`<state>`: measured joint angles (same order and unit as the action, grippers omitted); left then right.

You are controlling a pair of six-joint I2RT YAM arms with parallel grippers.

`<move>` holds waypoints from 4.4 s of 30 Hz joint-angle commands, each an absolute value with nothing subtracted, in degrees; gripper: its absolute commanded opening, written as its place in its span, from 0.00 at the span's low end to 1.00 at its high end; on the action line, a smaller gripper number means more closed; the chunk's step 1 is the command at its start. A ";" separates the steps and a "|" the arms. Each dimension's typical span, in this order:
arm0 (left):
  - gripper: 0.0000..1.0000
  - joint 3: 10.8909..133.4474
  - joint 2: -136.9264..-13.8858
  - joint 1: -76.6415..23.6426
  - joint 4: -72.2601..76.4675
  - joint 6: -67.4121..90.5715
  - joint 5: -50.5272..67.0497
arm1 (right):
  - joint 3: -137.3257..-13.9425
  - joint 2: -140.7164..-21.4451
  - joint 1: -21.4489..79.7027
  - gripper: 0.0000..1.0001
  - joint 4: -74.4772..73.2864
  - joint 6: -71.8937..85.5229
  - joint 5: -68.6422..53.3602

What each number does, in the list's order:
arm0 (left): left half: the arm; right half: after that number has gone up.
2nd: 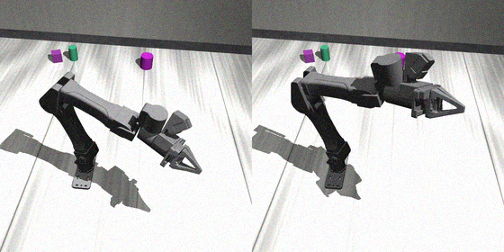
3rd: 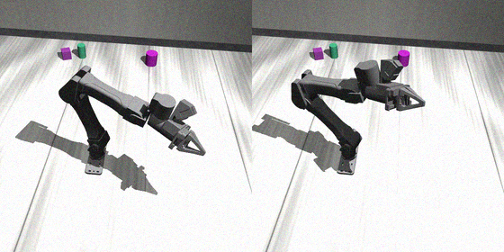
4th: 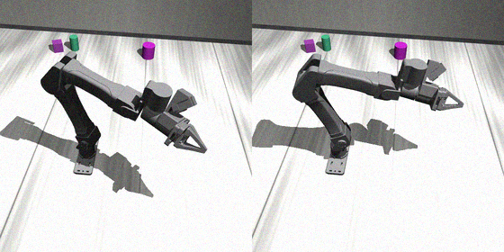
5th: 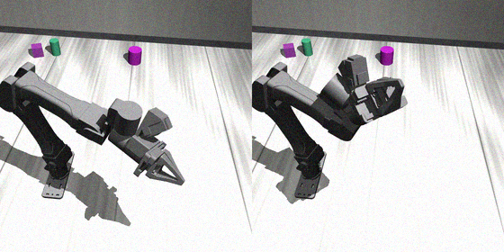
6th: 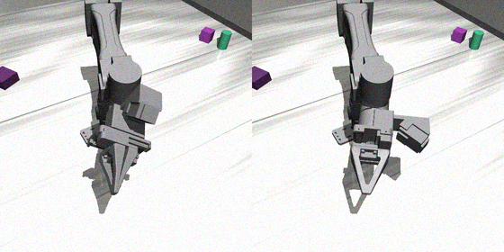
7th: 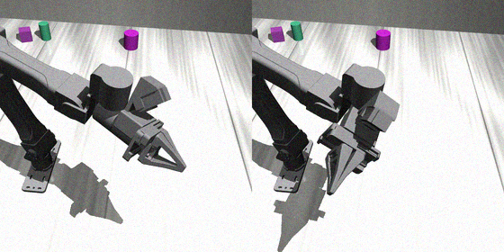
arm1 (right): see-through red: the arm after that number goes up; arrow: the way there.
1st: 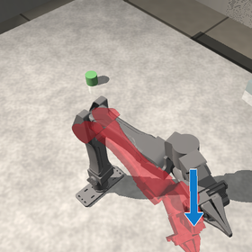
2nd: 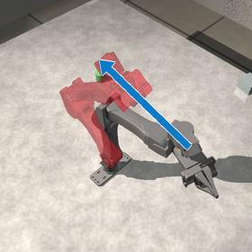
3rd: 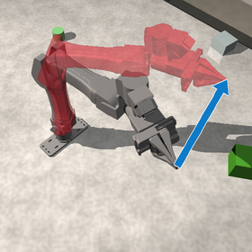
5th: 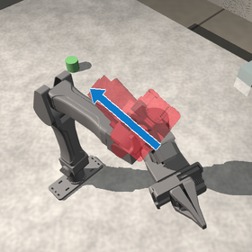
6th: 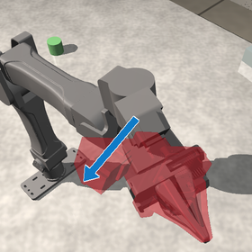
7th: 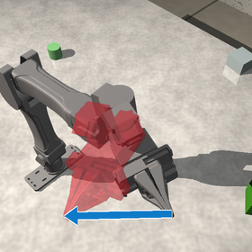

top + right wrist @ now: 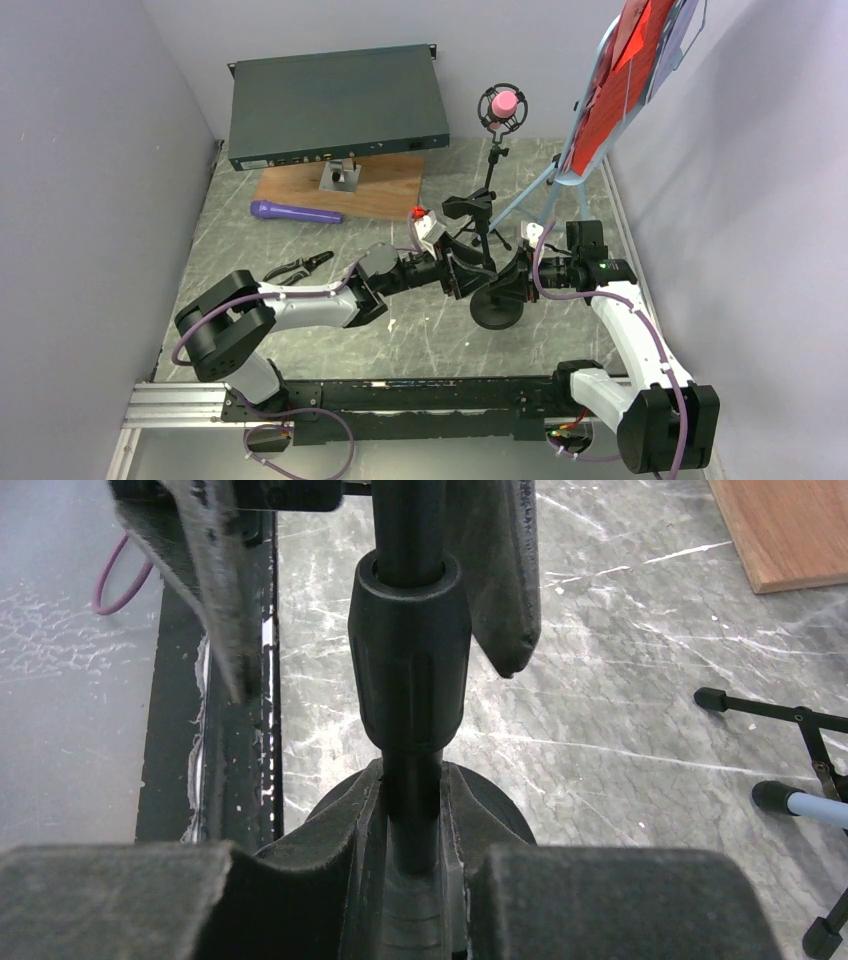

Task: Pack up the instrument practice props
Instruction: Unscrew the knob on the microphone stand, then adjust the microphone stand.

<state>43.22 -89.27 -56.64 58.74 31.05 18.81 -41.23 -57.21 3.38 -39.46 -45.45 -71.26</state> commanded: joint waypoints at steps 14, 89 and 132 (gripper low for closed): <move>0.00 48.89 -84.60 -66.48 43.19 36.83 -14.76 | -42.17 -55.99 3.55 0.00 -31.46 -38.45 -73.89; 0.25 42.85 -85.33 -57.70 83.23 22.48 15.01 | -41.79 -56.09 3.47 0.00 -39.91 -52.87 -82.18; 0.67 33.83 -87.93 -59.15 71.23 25.39 15.63 | -41.84 -56.50 3.25 0.00 -37.35 -48.30 -82.73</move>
